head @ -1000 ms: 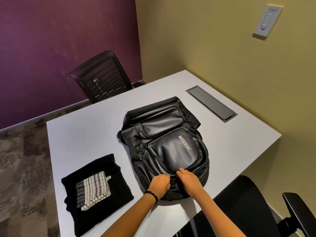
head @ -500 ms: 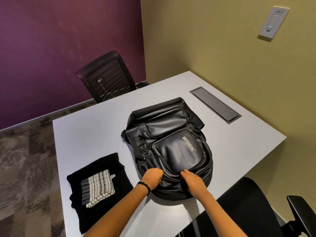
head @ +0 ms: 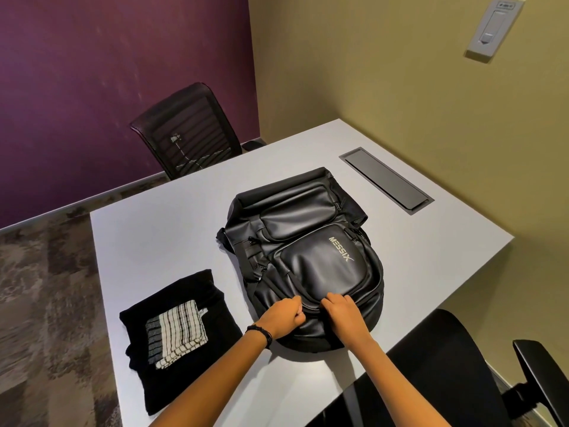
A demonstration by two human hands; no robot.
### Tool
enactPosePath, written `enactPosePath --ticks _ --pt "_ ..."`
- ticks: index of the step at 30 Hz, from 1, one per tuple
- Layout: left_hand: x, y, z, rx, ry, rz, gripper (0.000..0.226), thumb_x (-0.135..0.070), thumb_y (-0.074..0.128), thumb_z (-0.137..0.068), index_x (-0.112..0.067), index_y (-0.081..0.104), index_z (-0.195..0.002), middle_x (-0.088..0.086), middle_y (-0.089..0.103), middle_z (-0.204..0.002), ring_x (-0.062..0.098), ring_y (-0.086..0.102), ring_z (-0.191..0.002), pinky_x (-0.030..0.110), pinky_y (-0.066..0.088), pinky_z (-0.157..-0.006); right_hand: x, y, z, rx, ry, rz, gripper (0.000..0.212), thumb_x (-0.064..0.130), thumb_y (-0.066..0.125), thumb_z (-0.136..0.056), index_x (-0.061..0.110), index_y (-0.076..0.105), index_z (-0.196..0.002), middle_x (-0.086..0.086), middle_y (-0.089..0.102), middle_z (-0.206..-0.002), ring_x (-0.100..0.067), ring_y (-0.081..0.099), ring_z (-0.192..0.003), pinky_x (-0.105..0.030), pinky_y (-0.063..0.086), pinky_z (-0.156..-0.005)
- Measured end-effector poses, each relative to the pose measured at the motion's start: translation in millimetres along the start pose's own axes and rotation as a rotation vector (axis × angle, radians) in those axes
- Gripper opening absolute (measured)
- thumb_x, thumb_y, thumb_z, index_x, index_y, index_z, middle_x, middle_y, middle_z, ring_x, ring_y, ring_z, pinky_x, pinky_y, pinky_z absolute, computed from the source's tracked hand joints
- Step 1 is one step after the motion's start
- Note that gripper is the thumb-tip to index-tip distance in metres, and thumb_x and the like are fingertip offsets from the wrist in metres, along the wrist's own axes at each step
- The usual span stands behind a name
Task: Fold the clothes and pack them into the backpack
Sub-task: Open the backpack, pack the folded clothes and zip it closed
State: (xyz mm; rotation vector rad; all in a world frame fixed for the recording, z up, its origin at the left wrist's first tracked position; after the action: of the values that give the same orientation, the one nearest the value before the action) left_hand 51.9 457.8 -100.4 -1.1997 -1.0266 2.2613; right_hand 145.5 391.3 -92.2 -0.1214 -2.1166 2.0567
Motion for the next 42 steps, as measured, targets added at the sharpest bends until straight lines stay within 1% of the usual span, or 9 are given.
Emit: enactPosePath --ticks 6,9,13,17,21,26,31,36,42 --pt "-19 1 0 -0.021 0.074 0.034 0.012 -0.016 0.038 -0.096 -0.011 0.038 -0.085 0.007 0.046 -0.074 0.023 0.039 -0.067 0.036 0.030 -0.064 -4 -6 3 -0.037 -0.074 -0.156 0.026 0.002 0.071 -0.061 0.015 0.061 -0.082 0.000 0.055 -0.074 -0.020 0.053 -0.061 -0.027 0.036 -0.050" --pt "-20 2 -1 -0.016 0.101 0.055 0.012 -0.015 0.043 -0.093 -0.013 0.040 -0.082 -0.002 0.044 -0.068 0.019 0.040 -0.065 0.028 0.030 -0.059 8 -4 5 -0.022 -0.126 -0.152 0.016 0.017 0.066 -0.071 0.018 0.060 -0.086 0.002 0.055 -0.077 -0.017 0.053 -0.064 -0.027 0.038 -0.053" --pt "-10 -9 -3 -0.060 0.070 0.193 0.025 -0.004 0.050 -0.084 -0.020 0.040 -0.067 -0.005 0.050 -0.060 0.006 0.048 -0.053 0.022 0.041 -0.057 14 0 -3 0.004 -0.106 -0.088 0.018 0.016 0.073 -0.064 0.022 0.060 -0.074 0.006 0.053 -0.070 -0.014 0.054 -0.061 -0.026 0.034 -0.051" --pt "10 -24 -1 -0.086 0.040 0.251 0.018 0.001 0.041 -0.087 -0.011 0.045 -0.074 -0.001 0.052 -0.059 0.015 0.054 -0.055 0.028 0.052 -0.061 12 -2 -5 0.018 -0.097 -0.143 0.017 0.011 0.072 -0.067 0.019 0.058 -0.072 0.003 0.054 -0.070 -0.019 0.056 -0.062 -0.028 0.037 -0.051" --pt "41 -44 3 -0.148 -0.004 0.170 0.029 0.003 0.038 -0.086 -0.016 0.047 -0.067 -0.003 0.053 -0.056 0.013 0.055 -0.053 0.033 0.054 -0.064 8 -3 -6 0.021 -0.095 -0.225 0.007 0.006 0.061 -0.079 0.013 0.059 -0.079 -0.004 0.058 -0.078 -0.026 0.058 -0.070 -0.033 0.043 -0.058" --pt "53 -58 6 -0.189 -0.014 0.009 0.022 -0.005 0.045 -0.089 -0.003 0.061 -0.074 0.008 0.065 -0.062 0.016 0.060 -0.056 0.026 0.049 -0.063 10 -3 -6 0.028 -0.105 -0.245 0.006 0.007 0.057 -0.082 0.010 0.060 -0.085 -0.006 0.059 -0.084 -0.029 0.059 -0.076 -0.034 0.043 -0.064" --pt "41 -60 7 -0.175 0.031 -0.110 0.021 -0.014 0.044 -0.094 -0.009 0.061 -0.082 0.003 0.068 -0.072 0.012 0.056 -0.064 0.024 0.041 -0.065 21 -1 -12 0.127 -0.079 -0.180 0.022 0.023 0.054 -0.088 0.008 0.058 -0.103 -0.011 0.060 -0.100 -0.031 0.057 -0.095 -0.037 0.042 -0.078" --pt "48 -65 7 -0.200 0.048 -0.205 0.020 -0.018 0.045 -0.095 -0.015 0.063 -0.087 -0.002 0.070 -0.080 0.013 0.062 -0.078 0.010 0.029 -0.056 39 -2 -35 0.233 -0.045 -0.145 0.022 0.023 0.053 -0.091 0.003 0.057 -0.100 -0.016 0.060 -0.108 -0.035 0.054 -0.103 -0.039 0.038 -0.083" --pt "67 -75 3 -0.258 -0.062 -0.283 0.019 -0.018 0.039 -0.098 -0.013 0.056 -0.090 0.008 0.067 -0.092 0.027 0.059 -0.088 0.034 0.038 -0.069 36 -12 -37 0.247 -0.079 -0.156 0.014 0.017 0.050 -0.093 0.005 0.056 -0.091 -0.013 0.062 -0.105 -0.033 0.054 -0.103 -0.036 0.035 -0.082"
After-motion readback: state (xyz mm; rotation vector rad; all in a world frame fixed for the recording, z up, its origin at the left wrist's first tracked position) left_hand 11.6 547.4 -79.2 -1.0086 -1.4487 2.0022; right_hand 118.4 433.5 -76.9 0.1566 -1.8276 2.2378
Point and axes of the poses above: each hand's wrist, its own z-axis away from the middle knuckle, its own y-axis out of the palm, x = y × z, the point moved 8 cm from there along -z, towards the middle knuckle
